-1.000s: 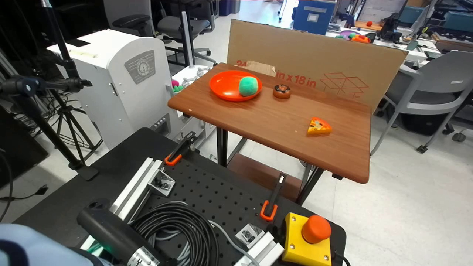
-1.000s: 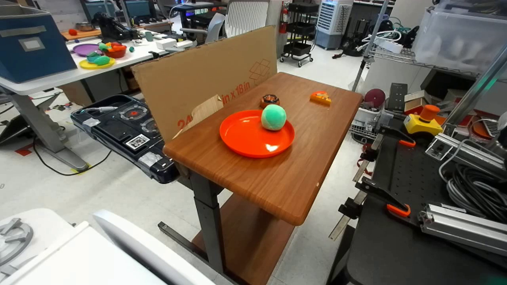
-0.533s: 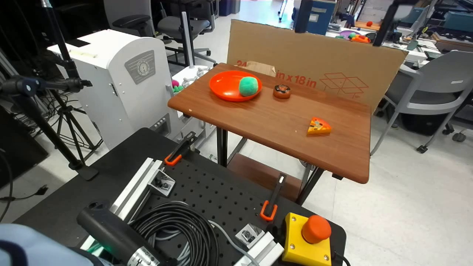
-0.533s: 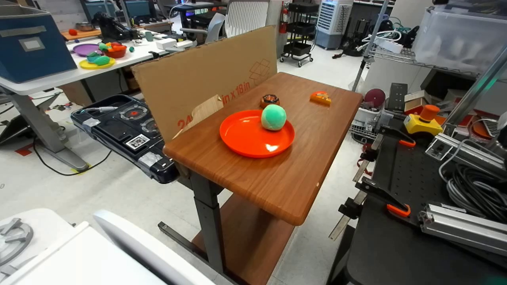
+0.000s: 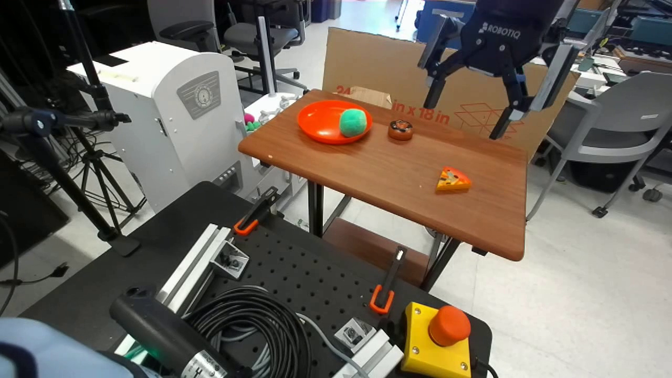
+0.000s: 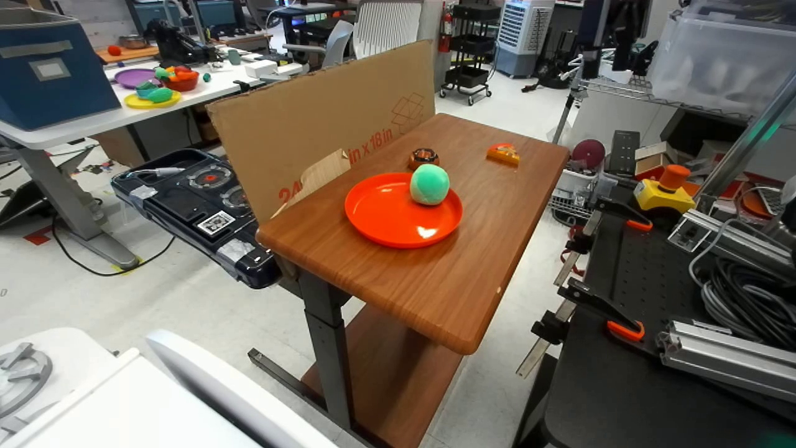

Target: Move the fake pizza slice backward

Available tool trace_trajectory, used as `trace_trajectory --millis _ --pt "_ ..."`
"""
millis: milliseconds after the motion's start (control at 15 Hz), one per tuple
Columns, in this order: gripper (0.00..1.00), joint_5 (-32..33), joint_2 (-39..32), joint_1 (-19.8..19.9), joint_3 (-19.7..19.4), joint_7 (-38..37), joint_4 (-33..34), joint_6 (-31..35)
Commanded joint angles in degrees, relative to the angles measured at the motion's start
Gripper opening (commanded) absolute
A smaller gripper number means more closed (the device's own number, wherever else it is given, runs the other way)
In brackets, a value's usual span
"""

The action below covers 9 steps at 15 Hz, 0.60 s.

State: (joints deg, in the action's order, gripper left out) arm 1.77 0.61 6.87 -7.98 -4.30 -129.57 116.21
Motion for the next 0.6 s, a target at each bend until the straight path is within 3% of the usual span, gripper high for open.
trace_trajectory --millis 0,533 --pt "1.0 -3.8 -9.7 0.2 0.3 -0.9 8.8 2.1" --pt "1.0 -2.8 -25.0 -0.3 0.6 -4.3 20.7 7.4"
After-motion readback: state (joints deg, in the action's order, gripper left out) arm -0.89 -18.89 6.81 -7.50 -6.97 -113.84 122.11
